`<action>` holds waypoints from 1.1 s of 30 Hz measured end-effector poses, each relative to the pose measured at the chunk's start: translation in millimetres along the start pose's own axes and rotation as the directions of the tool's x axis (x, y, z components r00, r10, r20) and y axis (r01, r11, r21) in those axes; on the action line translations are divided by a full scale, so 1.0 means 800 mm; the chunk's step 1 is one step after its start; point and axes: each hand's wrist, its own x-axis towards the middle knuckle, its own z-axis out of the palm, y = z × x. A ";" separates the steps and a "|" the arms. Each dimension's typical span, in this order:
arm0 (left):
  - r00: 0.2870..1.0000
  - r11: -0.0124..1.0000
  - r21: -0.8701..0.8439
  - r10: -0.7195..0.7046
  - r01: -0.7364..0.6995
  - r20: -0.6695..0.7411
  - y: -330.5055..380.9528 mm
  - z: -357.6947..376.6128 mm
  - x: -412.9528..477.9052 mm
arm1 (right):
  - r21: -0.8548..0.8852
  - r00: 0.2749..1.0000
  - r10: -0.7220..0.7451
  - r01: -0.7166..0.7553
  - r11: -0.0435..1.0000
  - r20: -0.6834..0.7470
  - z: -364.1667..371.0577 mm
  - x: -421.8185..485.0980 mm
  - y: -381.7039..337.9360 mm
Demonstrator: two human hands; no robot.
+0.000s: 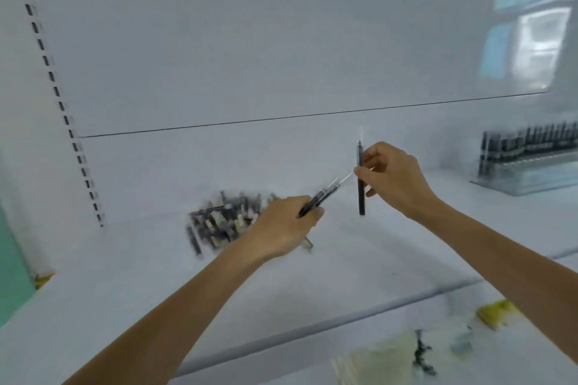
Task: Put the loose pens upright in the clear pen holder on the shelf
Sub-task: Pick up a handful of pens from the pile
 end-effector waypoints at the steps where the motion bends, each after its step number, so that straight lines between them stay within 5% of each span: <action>1: 1.000 1.000 -0.011 0.010 -0.010 -0.002 0.020 0.016 0.012 | -0.010 1.000 0.020 -0.020 1.000 -0.024 -0.027 -0.002 0.016; 7: 0.996 0.954 -0.299 0.058 -0.036 0.065 0.163 0.130 0.064 | -0.077 0.985 0.109 -0.121 0.990 -0.136 -0.216 -0.022 0.095; 12: 0.977 0.957 -0.210 0.211 -0.198 0.037 0.279 0.227 0.094 | -0.099 0.960 0.158 -0.185 0.978 -0.230 -0.362 -0.052 0.152; 17: 0.982 0.942 -0.285 0.190 -0.178 0.016 0.350 0.294 0.129 | -0.147 0.946 0.176 -0.222 0.964 -0.270 -0.461 -0.066 0.192; 26: 0.982 0.941 -0.304 0.176 -0.148 0.067 0.395 0.344 0.203 | -0.182 0.939 0.184 -0.243 0.953 -0.291 -0.505 -0.011 0.266; 33: 0.989 0.941 -0.306 0.148 -0.144 -0.009 0.384 0.330 0.271 | -0.271 0.979 -0.049 -0.006 0.963 -0.196 -0.481 0.122 0.277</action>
